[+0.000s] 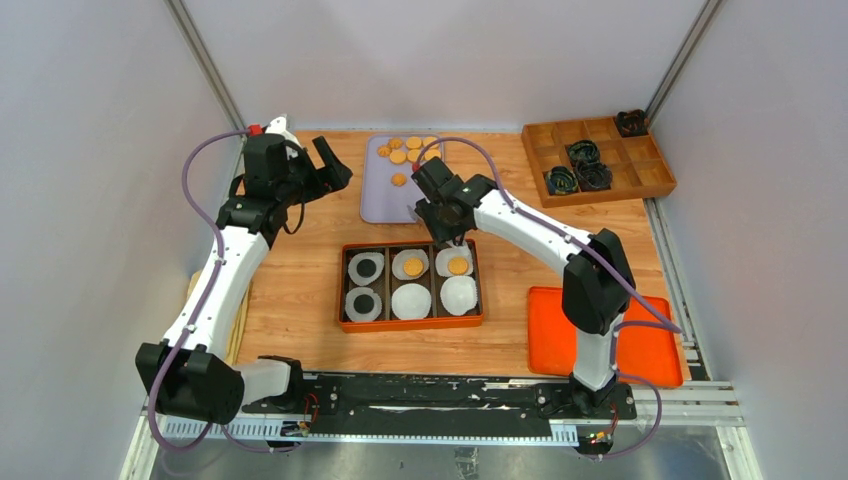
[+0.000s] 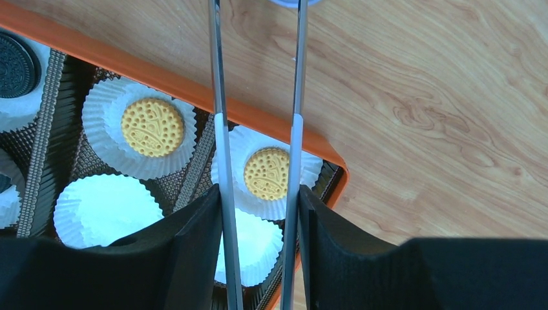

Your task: Pack the cookies

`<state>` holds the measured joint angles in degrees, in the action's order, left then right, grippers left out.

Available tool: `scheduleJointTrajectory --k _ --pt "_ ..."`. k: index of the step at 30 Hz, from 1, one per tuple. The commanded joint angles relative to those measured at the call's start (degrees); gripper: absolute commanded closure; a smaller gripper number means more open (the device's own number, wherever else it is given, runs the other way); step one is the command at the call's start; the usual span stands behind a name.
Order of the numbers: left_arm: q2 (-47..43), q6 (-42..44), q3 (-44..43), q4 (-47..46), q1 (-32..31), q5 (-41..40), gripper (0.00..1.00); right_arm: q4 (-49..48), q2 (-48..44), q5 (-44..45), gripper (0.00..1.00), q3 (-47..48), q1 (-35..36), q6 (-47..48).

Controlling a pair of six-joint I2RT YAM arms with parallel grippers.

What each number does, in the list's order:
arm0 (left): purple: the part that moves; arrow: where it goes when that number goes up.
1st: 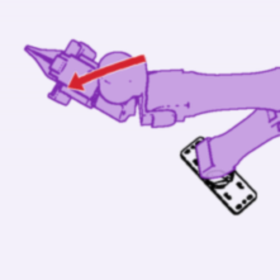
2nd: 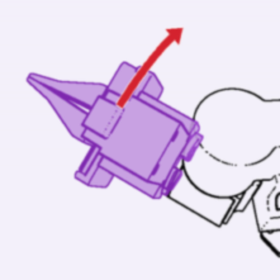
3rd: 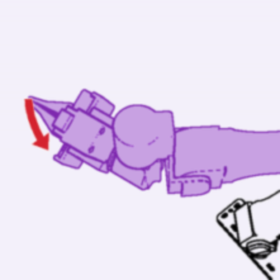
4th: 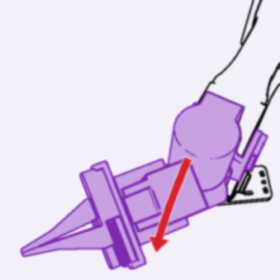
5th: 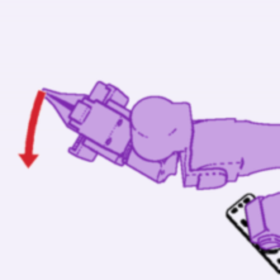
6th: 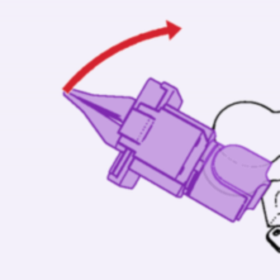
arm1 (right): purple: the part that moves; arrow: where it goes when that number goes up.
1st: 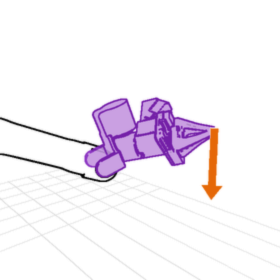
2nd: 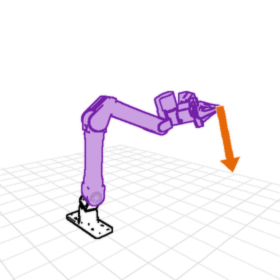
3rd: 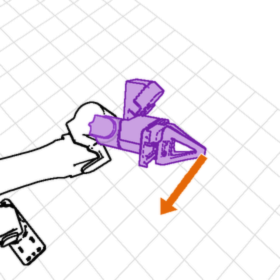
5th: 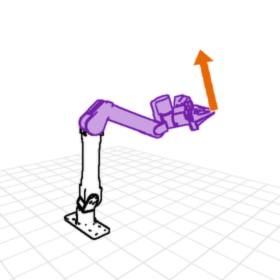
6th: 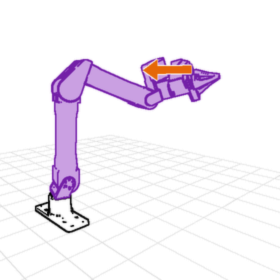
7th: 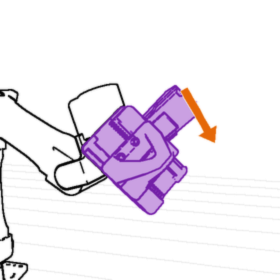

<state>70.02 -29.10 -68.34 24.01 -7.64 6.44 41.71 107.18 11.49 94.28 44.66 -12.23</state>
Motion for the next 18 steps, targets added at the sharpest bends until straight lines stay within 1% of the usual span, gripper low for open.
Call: scheduleJointTrajectory --k 1,6,14,18 --pt "-0.6 0.0 0.2 -0.7 -0.2 0.7 0.06 3.3 1.1 -4.2 0.53 1.9 -2.4 -1.9" --pt "-0.4 -0.2 0.1 -1.0 -0.2 1.1 0.06 3.2 0.0 -6.0 0.57 0.9 -3.3 -3.9" --pt "-0.4 -0.3 0.6 -1.2 -0.1 1.4 0.06 3.5 0.2 -6.3 0.92 3.4 -3.6 -3.3" --pt "-0.6 -0.3 0.7 -1.2 -0.2 1.4 0.06 3.6 -0.9 -5.1 0.98 5.4 -3.6 -2.7"
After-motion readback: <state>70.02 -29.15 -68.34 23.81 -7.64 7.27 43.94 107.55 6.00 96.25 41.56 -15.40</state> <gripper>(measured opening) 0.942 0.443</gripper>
